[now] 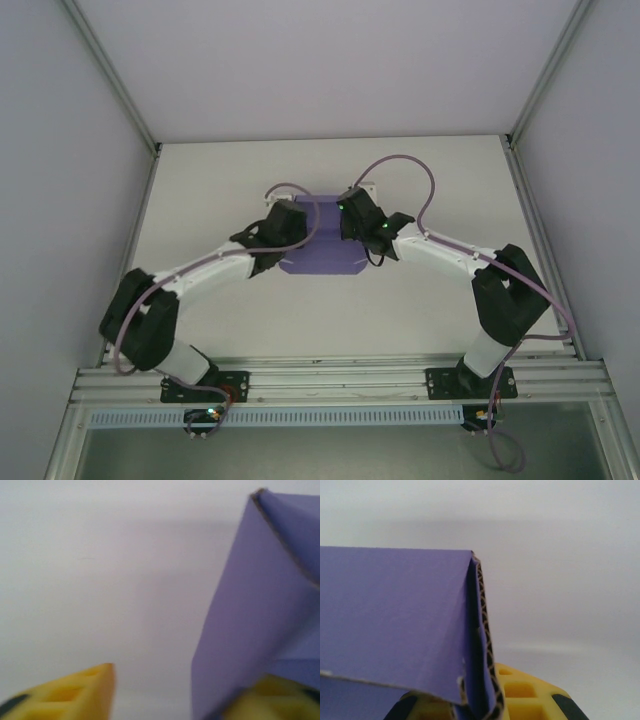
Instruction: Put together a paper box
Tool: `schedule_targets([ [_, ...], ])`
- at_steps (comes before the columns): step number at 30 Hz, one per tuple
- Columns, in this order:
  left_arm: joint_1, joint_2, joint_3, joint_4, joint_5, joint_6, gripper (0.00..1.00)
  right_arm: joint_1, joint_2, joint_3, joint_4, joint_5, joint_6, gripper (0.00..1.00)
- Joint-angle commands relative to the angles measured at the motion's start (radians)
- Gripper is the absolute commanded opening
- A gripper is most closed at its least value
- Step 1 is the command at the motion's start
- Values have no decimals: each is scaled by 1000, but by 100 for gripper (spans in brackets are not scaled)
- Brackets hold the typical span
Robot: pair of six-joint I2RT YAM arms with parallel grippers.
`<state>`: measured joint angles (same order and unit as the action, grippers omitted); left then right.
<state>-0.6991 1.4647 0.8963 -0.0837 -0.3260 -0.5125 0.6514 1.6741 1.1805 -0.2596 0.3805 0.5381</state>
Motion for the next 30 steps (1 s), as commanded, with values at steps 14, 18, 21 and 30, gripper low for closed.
schedule_targets([
  [14, 174, -449, -221, 152, 367, 1, 100, -54, 24, 75, -86, -252, -604, 0],
  [18, 261, -530, -273, 78, 352, -29, 100, -43, 114, 238, -432, -360, -1142, 8],
  [21, 318, -575, -315, 45, 345, -53, 100, -19, 193, 324, -576, -258, -1366, 7],
  [30, 433, -627, -385, 20, 399, -99, 100, 75, 369, 433, -522, -75, -1884, 9],
])
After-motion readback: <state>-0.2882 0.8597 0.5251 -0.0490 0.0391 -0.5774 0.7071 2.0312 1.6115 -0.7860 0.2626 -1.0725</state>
